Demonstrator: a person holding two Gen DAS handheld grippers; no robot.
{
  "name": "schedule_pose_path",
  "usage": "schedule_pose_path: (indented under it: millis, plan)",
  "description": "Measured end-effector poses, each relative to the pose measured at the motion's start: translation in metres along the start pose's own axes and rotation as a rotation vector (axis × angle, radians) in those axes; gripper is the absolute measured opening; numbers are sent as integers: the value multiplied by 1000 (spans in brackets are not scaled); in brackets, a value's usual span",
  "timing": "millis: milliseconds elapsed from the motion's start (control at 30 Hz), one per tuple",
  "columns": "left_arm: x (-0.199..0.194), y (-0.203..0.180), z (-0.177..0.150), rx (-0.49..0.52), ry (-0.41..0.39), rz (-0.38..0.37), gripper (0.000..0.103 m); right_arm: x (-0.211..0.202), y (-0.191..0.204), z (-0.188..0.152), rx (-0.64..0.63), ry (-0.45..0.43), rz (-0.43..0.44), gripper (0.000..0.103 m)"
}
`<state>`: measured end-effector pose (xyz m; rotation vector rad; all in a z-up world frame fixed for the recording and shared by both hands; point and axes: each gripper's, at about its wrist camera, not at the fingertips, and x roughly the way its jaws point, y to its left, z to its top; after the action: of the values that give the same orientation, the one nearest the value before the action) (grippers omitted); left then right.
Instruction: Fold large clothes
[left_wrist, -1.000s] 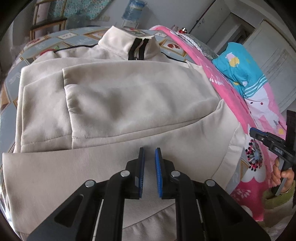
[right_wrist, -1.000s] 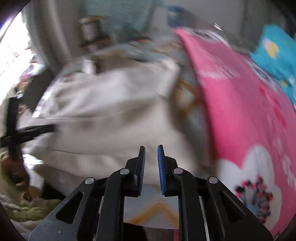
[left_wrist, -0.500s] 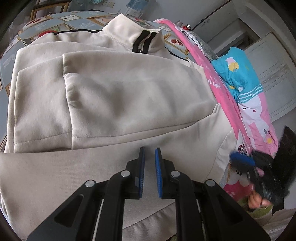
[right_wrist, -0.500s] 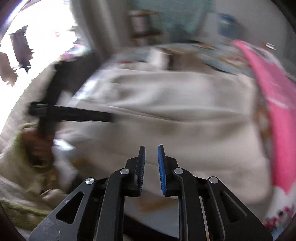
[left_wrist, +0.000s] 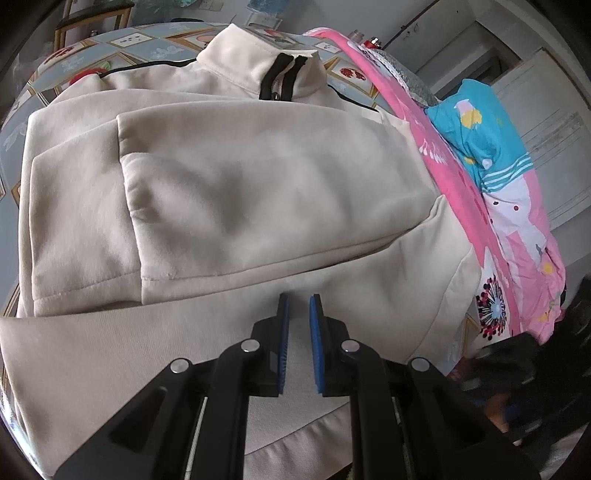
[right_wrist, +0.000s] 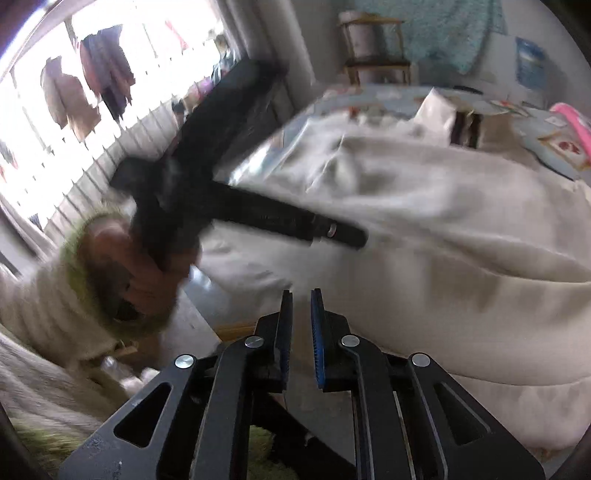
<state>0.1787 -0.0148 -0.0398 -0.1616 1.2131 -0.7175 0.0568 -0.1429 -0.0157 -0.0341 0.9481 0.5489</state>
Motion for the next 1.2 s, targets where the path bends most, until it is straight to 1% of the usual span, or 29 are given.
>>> schedule_pose_path:
  millis: [33,67,100,133,167,200,267,333,367,400,433,500,567,633,667,700,733,767,800,833,867,900,967,1033,1067,1167,1200]
  plan:
    - [0,1,0,-7,2,-8,11,17,-2,-5,-4,47,-27,6]
    - [0,2,0,-11,3,-13,11,27,-6,-9,13,63,-16,6]
    - [0,4,1,-15,3,-20,11,23,-5,-11,28,57,-6,6]
    - [-1,5,1,-20,4,-28,11,22,-3,-8,33,65,-14,6]
    - [-1,6,0,-23,3,-33,11,18,1,-5,20,52,-29,6]
    - [-1,6,0,-24,2,-38,11,11,12,0,-18,15,-23,6]
    - [-2,9,0,-31,4,-52,11,8,25,6,-49,-22,32,6]
    - [-2,11,-1,-42,8,-67,11,17,32,9,-63,-13,52,6]
    - [-2,13,0,-51,12,-78,11,27,34,8,-69,8,45,6]
    - [-2,14,0,-56,15,-83,11,45,32,4,-70,48,33,6]
    - [-2,15,0,-61,17,-88,11,51,30,2,-60,44,40,6]
    - [-2,16,0,-68,22,-99,11,46,31,6,-41,46,52,7]
    - [-2,17,0,-71,23,-106,11,36,39,11,-67,1,83,7]
    - [-2,20,0,-76,25,-116,11,31,53,16,-107,-45,136,7]
    - [-2,21,0,-80,26,-122,11,33,57,16,-119,-48,148,8]
    - [-3,22,0,-84,26,-126,11,44,62,14,-128,-24,173,11]
    - [-3,23,-1,-86,25,-128,11,58,64,11,-132,23,196,12]
    - [-3,23,-1,-86,26,-128,11,64,64,8,-137,56,189,12]
    - [-4,23,-2,-85,28,-128,11,72,66,2,-151,65,174,12]
    - [-4,23,-1,-82,26,-125,11,69,66,2,-152,57,179,12]
    - [-4,22,-2,-80,28,-122,11,65,66,4,-145,60,178,15]
    - [-4,22,-2,-79,28,-117,11,56,63,6,-135,43,164,31]
    - [-4,19,-2,-70,23,-103,11,30,48,7,-98,-37,122,52]
    - [-4,15,-3,-50,16,-81,11,12,32,4,-55,-75,86,52]
    - [-4,13,-3,-46,15,-75,11,4,19,-1,-19,-85,52,53]
    - [-4,10,-5,-44,13,-58,11,-7,-9,-16,67,-79,-19,54]
    - [-5,10,-5,-49,13,-53,11,-4,-21,-22,104,-69,-34,54]
